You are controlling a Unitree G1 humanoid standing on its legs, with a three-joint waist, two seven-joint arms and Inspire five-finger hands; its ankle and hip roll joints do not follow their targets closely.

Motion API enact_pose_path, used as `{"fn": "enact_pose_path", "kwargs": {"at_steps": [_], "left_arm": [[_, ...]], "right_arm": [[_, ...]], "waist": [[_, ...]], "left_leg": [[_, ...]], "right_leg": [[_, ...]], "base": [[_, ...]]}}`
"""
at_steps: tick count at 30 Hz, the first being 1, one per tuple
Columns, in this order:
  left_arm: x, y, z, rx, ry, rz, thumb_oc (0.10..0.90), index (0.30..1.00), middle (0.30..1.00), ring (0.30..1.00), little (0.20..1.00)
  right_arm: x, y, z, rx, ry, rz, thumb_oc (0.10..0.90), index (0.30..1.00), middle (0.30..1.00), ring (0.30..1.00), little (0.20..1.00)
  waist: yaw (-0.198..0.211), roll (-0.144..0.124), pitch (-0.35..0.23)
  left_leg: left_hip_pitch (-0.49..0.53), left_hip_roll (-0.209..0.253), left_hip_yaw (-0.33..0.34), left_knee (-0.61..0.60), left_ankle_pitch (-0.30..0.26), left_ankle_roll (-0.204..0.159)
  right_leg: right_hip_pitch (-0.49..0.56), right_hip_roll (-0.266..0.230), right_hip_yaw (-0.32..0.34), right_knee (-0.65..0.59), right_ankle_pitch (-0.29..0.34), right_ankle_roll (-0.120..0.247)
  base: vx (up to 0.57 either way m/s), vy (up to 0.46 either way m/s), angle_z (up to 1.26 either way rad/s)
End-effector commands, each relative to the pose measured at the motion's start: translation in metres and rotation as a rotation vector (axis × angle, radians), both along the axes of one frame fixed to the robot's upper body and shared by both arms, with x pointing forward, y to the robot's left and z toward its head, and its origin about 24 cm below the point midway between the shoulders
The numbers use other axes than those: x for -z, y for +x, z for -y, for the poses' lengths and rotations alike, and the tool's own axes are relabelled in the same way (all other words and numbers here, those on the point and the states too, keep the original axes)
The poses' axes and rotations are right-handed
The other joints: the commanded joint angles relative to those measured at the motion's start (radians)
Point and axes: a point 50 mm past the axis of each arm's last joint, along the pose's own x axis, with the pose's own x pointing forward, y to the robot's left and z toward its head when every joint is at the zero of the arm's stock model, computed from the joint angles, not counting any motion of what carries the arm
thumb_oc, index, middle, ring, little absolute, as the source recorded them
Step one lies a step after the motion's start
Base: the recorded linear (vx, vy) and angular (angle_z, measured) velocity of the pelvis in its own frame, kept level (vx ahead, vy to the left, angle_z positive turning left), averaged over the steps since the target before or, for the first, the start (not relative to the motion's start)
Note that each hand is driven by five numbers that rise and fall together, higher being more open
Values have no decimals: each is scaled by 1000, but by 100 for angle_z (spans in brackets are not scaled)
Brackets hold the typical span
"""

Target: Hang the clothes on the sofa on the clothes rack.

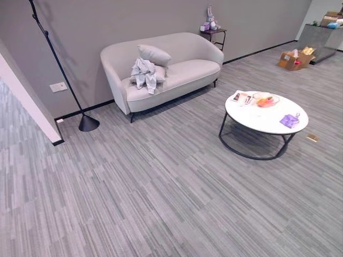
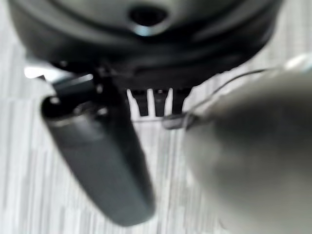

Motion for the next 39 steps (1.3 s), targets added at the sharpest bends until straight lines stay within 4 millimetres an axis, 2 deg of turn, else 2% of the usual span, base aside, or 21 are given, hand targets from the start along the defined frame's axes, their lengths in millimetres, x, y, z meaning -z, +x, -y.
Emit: {"fn": "enact_pose_path", "kwargs": {"at_steps": [1, 6, 9, 13, 17, 19, 23, 24, 25, 26, 29, 30, 32, 34, 36, 37, 38, 39], "left_arm": [[-3, 16, -6, 9, 36, 17, 800, 900, 900, 900, 900], [0, 1, -4, -26, 17, -33, 800, 900, 900, 900, 900], [1, -11, -2, -27, -9, -69, 800, 900, 900, 900, 900], [1, -8, -2, -16, -11, -58, 800, 900, 900, 900, 900], [1, 0, 0, 15, -12, -32, 800, 900, 900, 900, 900], [0, 4, 1, 45, -11, -22, 800, 900, 900, 900, 900], [-1, 8, -5, 62, 9, -13, 800, 900, 900, 900, 900], [-2, 9, -6, 67, 13, -11, 800, 900, 900, 900, 900], [-2, 10, -7, 70, 16, -10, 800, 900, 900, 900, 900], [-2, 9, -9, 70, 16, -14, 800, 900, 900, 900, 900], [-3, 7, -12, 58, 20, -24, 800, 900, 900, 900, 900], [-3, 4, -14, 45, 22, -36, 800, 900, 900, 900, 900], [-2, 0, -15, 37, 23, -51, 800, 900, 900, 900, 900], [-2, -6, -16, 9, 22, -61, 800, 900, 900, 900, 900], [-2, -2, -16, 11, 27, -51, 800, 900, 900, 900, 900], [-3, 1, -16, 22, 28, -42, 800, 900, 900, 900, 900], [-3, 2, -16, 22, 28, -42, 800, 900, 900, 900, 900], [-4, 12, -15, 54, 36, -15, 800, 900, 900, 900, 900]], "right_arm": [[3, 10, -25, -25, 75, 6, 800, 900, 900, 900, 900], [4, -5, -34, -65, 118, -33, 800, 900, 900, 900, 900], [4, -10, -34, -152, 127, -44, 800, 900, 900, 900, 900], [4, -4, -32, -219, 121, -20, 800, 900, 900, 900, 900], [3, 17, -35, -305, 119, 54, 800, 900, 900, 900, 900], [3, 25, -39, -347, 130, 86, 800, 900, 900, 900, 900], [2, 33, -46, -452, 152, 118, 800, 900, 900, 900, 900], [2, 32, -47, -455, 156, 116, 800, 900, 900, 900, 900], [2, 32, -48, -456, 159, 116, 800, 900, 900, 900, 900], [2, 33, -50, -459, 167, 124, 800, 900, 900, 900, 900], [1, 38, -56, -462, 182, 154, 800, 900, 900, 900, 900], [0, 44, -60, -467, 193, 190, 800, 900, 900, 900, 900], [-2, 54, -65, -450, 202, 246, 800, 900, 900, 900, 900], [-5, 61, -66, -444, 203, 288, 800, 900, 900, 900, 900], [-5, 62, -59, -436, 181, 277, 800, 900, 900, 900, 900], [-5, 62, -56, -424, 170, 275, 800, 900, 900, 900, 900], [-5, 63, -56, -424, 170, 276, 800, 900, 900, 900, 900], [-5, 64, -51, -397, 153, 269, 800, 900, 900, 900, 900]], "waist": [[36, -24, 21], [35, -22, 17], [21, -20, 9], [11, -22, 7], [-4, -26, 6], [-11, -27, 5], [-3, -40, 5], [-1, -41, 3], [-2, -41, 3], [0, -35, 8], [-5, -19, 31], [-12, -6, 61], [-28, 6, 85], [-47, 5, 101], [-62, -1, 122], [-69, -5, 128], [-71, -5, 127], [-90, -19, 138]], "left_leg": [[-31, -44, -68, -12, -31, 20], [-30, -45, -81, -12, -30, 18], [-28, -54, -78, -12, -39, 21], [-29, -61, -76, -12, -46, 25], [-33, -78, -75, -12, -58, 37], [-35, -94, -76, -12, -67, 45], [-25, -179, -103, -12, -101, 89], [-22, -189, -109, -12, -106, 95], [-18, -198, -114, -12, -110, 102], [-7, -210, -128, -12, -117, 118], [23, -221, -156, -12, -126, 151], [56, -229, -165, -12, -138, 173], [79, -219, -178, -12, -149, 183], [99, -212, -190, -12, -159, 177], [125, -215, -209, -12, -186, 163], [135, -218, -220, -12, -200, 155], [133, -218, -222, -12, -198, 154], [161, -216, -248, -12, -230, 135]], "right_leg": [[0, -62, -9, 6, 29, 25], [8, -55, -17, 5, 17, 20], [3, -60, -10, 5, 19, 24], [-2, -68, -5, 5, 25, 29], [-11, -85, 6, 5, 39, 36], [-12, -102, 5, 5, 50, 43], [-3, -203, -25, 55, 120, 84], [-4, -213, -30, 73, 120, 85], [-6, -223, -31, 98, 116, 84], [-29, -237, -14, 186, 93, 70], [-91, -258, 46, 389, 99, 49], [-165, -278, 84, 560, 142, 48], [-252, -232, 120, 669, 113, 34], [-323, -157, 147, 620, 78, 15], [-358, -118, 143, 460, 74, 11], [-362, -120, 138, 362, 93, 19], [-360, -119, 135, 354, 98, 18], [-391, -127, 163, 169, 156, 49]], "base": [[0, 0, 0], [10, -23, 17], [14, 43, 3], [5, 37, 0], [-4, 71, 0], [7, 150, 2], [57, 278, 21], [58, 209, 31], [77, 230, 28], [78, 236, 29], [88, 248, 26], [114, 272, 23], [101, 151, 27], [137, -29, 7], [211, -114, 5], [156, -90, 20], [297, -154, 48], [235, -102, 55]]}}
